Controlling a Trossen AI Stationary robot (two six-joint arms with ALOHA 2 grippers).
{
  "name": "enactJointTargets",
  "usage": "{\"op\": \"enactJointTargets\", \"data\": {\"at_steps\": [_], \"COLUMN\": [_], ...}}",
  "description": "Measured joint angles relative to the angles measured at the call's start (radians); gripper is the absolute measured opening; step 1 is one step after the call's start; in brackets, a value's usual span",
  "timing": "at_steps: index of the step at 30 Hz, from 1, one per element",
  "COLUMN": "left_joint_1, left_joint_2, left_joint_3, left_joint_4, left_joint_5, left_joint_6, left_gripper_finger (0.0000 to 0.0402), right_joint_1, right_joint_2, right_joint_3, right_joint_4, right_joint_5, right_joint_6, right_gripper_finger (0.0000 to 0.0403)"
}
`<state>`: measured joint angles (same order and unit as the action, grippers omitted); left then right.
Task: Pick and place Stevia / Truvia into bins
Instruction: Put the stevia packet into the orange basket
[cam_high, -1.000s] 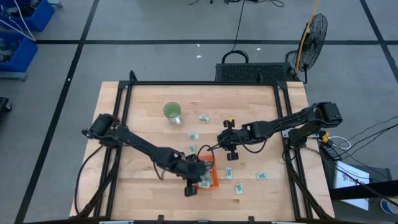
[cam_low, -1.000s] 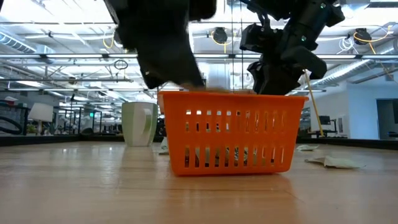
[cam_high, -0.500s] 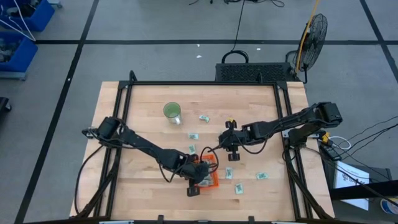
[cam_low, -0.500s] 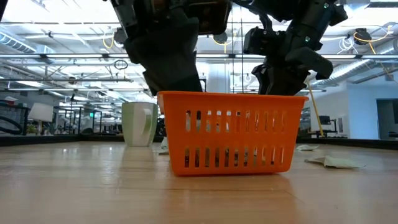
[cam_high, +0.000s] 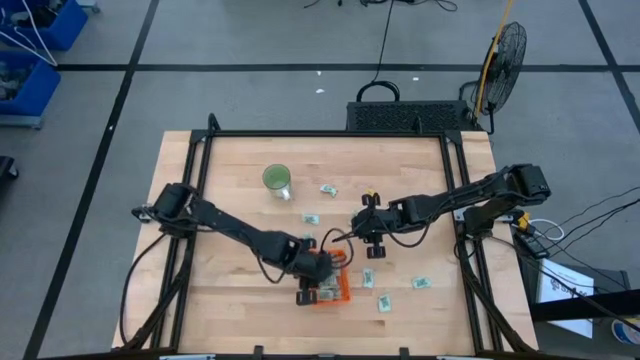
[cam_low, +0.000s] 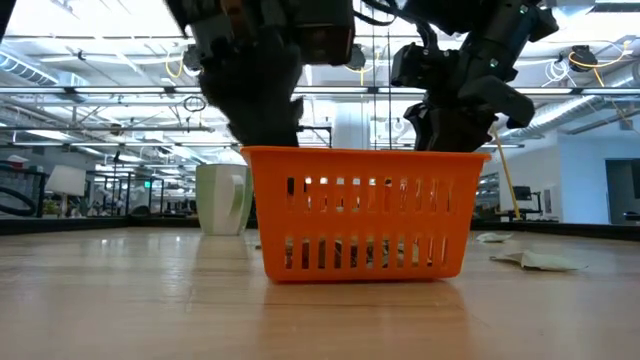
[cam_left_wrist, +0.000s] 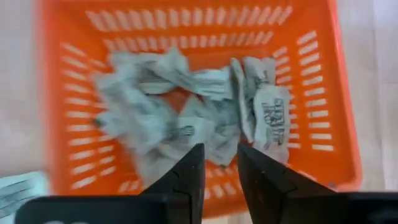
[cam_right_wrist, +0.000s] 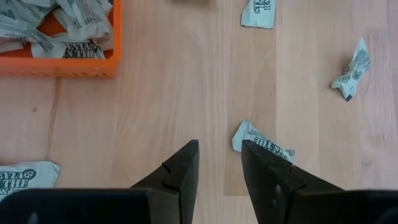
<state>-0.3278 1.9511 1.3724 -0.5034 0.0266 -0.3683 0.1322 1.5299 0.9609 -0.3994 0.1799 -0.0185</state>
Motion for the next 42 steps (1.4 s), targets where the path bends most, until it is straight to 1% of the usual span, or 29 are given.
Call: {"op": "enactJointTargets", "data": {"at_steps": [4, 7, 9, 12, 15, 18, 23, 28, 32, 35, 39, 42], "left_joint_1": [0.037, 0.068, 0.089, 0.116, 0.14, 0.16, 0.193, 0.232, 0.264, 0.285, 0.306, 0.317], "left_joint_2": [-0.076, -0.156, -0.208, -0.28, -0.337, -0.376, -0.395, -0.395, -0.396, -0.396, -0.396, -0.396], "left_joint_3": [-0.001, -0.001, -0.001, -0.001, -0.001, -0.001, -0.001, -0.001, -0.001, -0.001, -0.001, -0.001], "left_joint_4": [-0.097, -0.155, -0.196, -0.233, -0.227, -0.227, -0.231, -0.225, -0.22, -0.192, -0.164, -0.145], "left_joint_5": [0.0, -0.016, -0.066, -0.179, -0.285, -0.345, -0.343, -0.345, -0.346, -0.346, -0.343, -0.343], "left_joint_6": [0.012, 0.063, 0.098, 0.147, 0.183, 0.182, 0.185, 0.19, 0.186, 0.186, 0.188, 0.188], "left_gripper_finger": [0.0098, 0.0091, 0.0091, 0.009, 0.009, 0.009, 0.009, 0.009, 0.009, 0.009, 0.009, 0.009], "right_joint_1": [-0.002, -0.002, -0.003, -0.006, -0.018, -0.044, -0.095, -0.145, -0.178, -0.195, -0.211, -0.211], "right_joint_2": [0.0, 0.0, 0.0, 0.0, -0.001, 0.0, 0.0, 0.005, 0.008, 0.007, 0.008, 0.008], "right_joint_3": [0.0, 0.0, 0.0, 0.0, -0.029, -0.082, -0.181, -0.257, -0.298, -0.319, -0.331, -0.358], "right_joint_4": [0.021, 0.039, 0.041, 0.042, 0.103, 0.178, 0.314, 0.5, 0.563, 0.565, 0.594, 0.644], "right_joint_5": [0.004, 0.007, 0.009, 0.018, 0.032, 0.028, 0.026, 0.012, -0.004, -0.011, -0.094, -0.102], "right_joint_6": [0.004, 0.01, 0.006, -0.051, -0.131, -0.166, -0.254, -0.271, -0.259, -0.252, -0.206, -0.204], "right_gripper_finger": [0.0116, 0.0116, 0.0116, 0.0116, 0.0116, 0.0119, 0.0139, 0.0161, 0.017, 0.0171, 0.0171, 0.0171]}}
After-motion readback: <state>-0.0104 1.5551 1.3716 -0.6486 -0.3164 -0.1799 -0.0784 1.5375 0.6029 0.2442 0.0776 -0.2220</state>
